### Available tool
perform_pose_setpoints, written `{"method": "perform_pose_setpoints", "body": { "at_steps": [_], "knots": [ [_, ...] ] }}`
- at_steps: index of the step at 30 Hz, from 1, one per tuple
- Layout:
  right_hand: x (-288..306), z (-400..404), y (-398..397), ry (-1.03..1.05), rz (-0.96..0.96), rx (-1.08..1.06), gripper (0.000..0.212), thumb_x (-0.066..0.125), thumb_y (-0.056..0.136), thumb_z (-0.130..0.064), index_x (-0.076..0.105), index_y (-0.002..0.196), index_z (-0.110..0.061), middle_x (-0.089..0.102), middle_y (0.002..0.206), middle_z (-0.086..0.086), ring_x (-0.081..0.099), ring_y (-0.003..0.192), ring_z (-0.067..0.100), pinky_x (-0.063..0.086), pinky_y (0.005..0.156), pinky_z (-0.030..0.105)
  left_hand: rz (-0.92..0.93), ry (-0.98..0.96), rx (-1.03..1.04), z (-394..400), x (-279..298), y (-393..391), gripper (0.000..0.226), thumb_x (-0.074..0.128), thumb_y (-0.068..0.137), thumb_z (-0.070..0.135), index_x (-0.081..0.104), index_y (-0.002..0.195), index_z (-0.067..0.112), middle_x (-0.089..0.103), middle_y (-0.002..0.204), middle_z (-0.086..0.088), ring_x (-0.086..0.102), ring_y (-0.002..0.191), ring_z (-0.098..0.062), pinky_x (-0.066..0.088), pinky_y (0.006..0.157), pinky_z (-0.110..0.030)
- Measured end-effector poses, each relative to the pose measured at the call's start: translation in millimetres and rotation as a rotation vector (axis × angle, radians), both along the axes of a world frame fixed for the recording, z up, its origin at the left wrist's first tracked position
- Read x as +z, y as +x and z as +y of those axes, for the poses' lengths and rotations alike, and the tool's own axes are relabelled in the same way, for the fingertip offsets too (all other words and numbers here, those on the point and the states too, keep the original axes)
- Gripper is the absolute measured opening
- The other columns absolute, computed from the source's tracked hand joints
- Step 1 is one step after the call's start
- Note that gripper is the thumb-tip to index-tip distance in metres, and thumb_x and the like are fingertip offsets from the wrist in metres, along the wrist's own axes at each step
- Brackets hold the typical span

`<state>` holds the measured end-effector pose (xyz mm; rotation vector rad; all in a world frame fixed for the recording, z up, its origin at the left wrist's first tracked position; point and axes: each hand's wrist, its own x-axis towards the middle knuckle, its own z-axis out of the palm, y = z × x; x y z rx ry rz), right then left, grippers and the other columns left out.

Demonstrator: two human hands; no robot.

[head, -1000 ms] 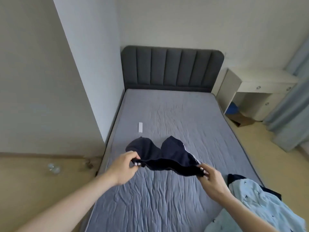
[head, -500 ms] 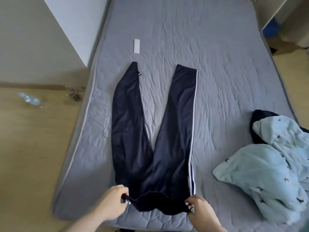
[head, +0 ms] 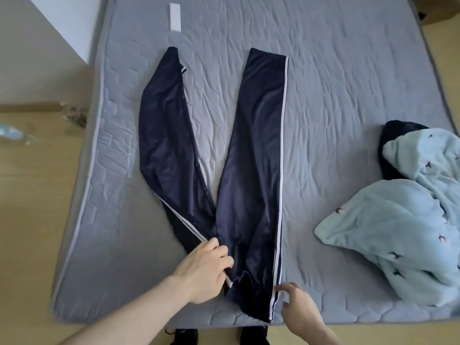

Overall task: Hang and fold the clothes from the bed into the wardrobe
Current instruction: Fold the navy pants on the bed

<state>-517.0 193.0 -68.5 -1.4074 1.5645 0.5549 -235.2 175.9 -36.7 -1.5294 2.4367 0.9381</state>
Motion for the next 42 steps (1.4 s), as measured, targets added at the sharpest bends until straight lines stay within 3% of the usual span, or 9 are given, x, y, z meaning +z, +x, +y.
{"method": "perform_pose_setpoints", "body": {
  "at_steps": [8, 13, 16, 20, 25, 29, 33, 38, 42],
  "knots": [
    [2, -56, -56, -0.1, 0.037, -0.339, 0.046, 0.049, 0.083, 0.004, 0.073, 0.107, -0.027, 0.073, 0.117, 0.001, 0.065, 0.101, 0.018, 0.048, 0.091, 0.027, -0.145, -0.067, -0.674, -58, 9, -128, 0.027, 0.049, 0.095, 0.034, 0.071, 0.109, 0.028, 0.06, 0.104, 0.007, 0.044, 0.098, -0.02, 0.038, 0.082, -0.034],
    [-12, -76, -69, -0.102, 0.048, -0.359, 0.047, 0.046, 0.084, 0.005, 0.071, 0.112, -0.023, 0.071, 0.12, 0.0, 0.062, 0.102, 0.018, 0.045, 0.088, 0.025, -0.235, 0.111, -0.828, -42, -25, -167, 0.026, 0.055, 0.1, 0.02, 0.07, 0.121, 0.019, 0.061, 0.129, 0.004, 0.05, 0.121, -0.022, 0.043, 0.097, -0.032],
    [-20, -87, -61, -0.087, 0.027, -0.367, 0.044, 0.048, 0.087, 0.004, 0.07, 0.118, -0.018, 0.07, 0.121, 0.002, 0.06, 0.101, 0.018, 0.042, 0.084, 0.024, -0.042, 0.27, -0.567, -42, -49, -152, 0.035, 0.059, 0.092, 0.005, 0.067, 0.125, 0.014, 0.051, 0.136, -0.002, 0.056, 0.119, -0.028, 0.05, 0.097, -0.039],
    [-24, -109, -26, -0.154, -0.073, -0.372, 0.038, 0.051, 0.088, -0.002, 0.069, 0.113, -0.023, 0.071, 0.113, -0.003, 0.064, 0.095, 0.013, 0.045, 0.08, 0.023, 0.252, 0.258, 0.169, -86, -67, -93, 0.051, 0.048, 0.08, 0.001, 0.063, 0.12, 0.028, 0.044, 0.13, 0.014, 0.057, 0.115, -0.019, 0.047, 0.102, -0.031],
    [-31, -164, 45, -0.268, -0.278, -0.381, 0.03, 0.064, 0.091, -0.02, 0.062, 0.118, -0.032, 0.066, 0.112, -0.014, 0.062, 0.093, -0.003, 0.043, 0.074, 0.009, -0.017, 0.048, 0.779, -166, -91, 25, 0.039, 0.06, 0.085, 0.012, 0.061, 0.123, 0.02, 0.049, 0.131, 0.003, 0.06, 0.11, -0.022, 0.046, 0.095, -0.032],
    [-45, -227, 109, -0.4, -0.388, -0.351, 0.042, 0.071, 0.09, -0.031, 0.057, 0.129, -0.032, 0.061, 0.119, -0.019, 0.058, 0.103, -0.003, 0.042, 0.083, 0.007, -0.345, 0.178, 0.973, -202, -114, 100, 0.061, 0.068, 0.089, 0.028, 0.046, 0.144, 0.014, 0.035, 0.149, -0.006, 0.047, 0.131, -0.032, 0.043, 0.105, -0.04],
    [-60, -286, 169, -0.518, -0.438, -0.273, 0.052, 0.072, 0.089, -0.035, 0.054, 0.137, -0.029, 0.058, 0.124, -0.015, 0.056, 0.117, 0.009, 0.046, 0.095, 0.024, -0.315, 0.336, 1.083, -247, -136, 119, 0.09, 0.07, 0.089, 0.029, 0.017, 0.161, 0.021, 0.003, 0.169, -0.008, 0.017, 0.153, -0.04, 0.021, 0.124, -0.041],
    [-90, -332, 226, -0.568, -0.418, -0.19, 0.062, 0.072, 0.09, -0.038, 0.05, 0.146, -0.025, 0.056, 0.139, -0.007, 0.053, 0.128, 0.016, 0.048, 0.101, 0.032, -0.392, 0.413, 1.074, -274, -175, 117, 0.098, 0.068, 0.091, 0.038, -0.002, 0.16, 0.037, -0.019, 0.169, -0.001, -0.003, 0.152, -0.05, 0.016, 0.124, -0.057],
    [-105, -344, 240, -0.491, -0.336, -0.163, 0.037, 0.069, 0.093, -0.035, 0.065, 0.129, -0.03, 0.067, 0.117, -0.011, 0.065, 0.109, 0.015, 0.05, 0.084, 0.027, -0.485, 0.418, 1.065, -283, -189, 116, 0.095, 0.063, 0.093, 0.041, -0.004, 0.159, 0.034, -0.019, 0.168, -0.001, -0.001, 0.151, -0.054, 0.023, 0.119, -0.064]
  ]
}}
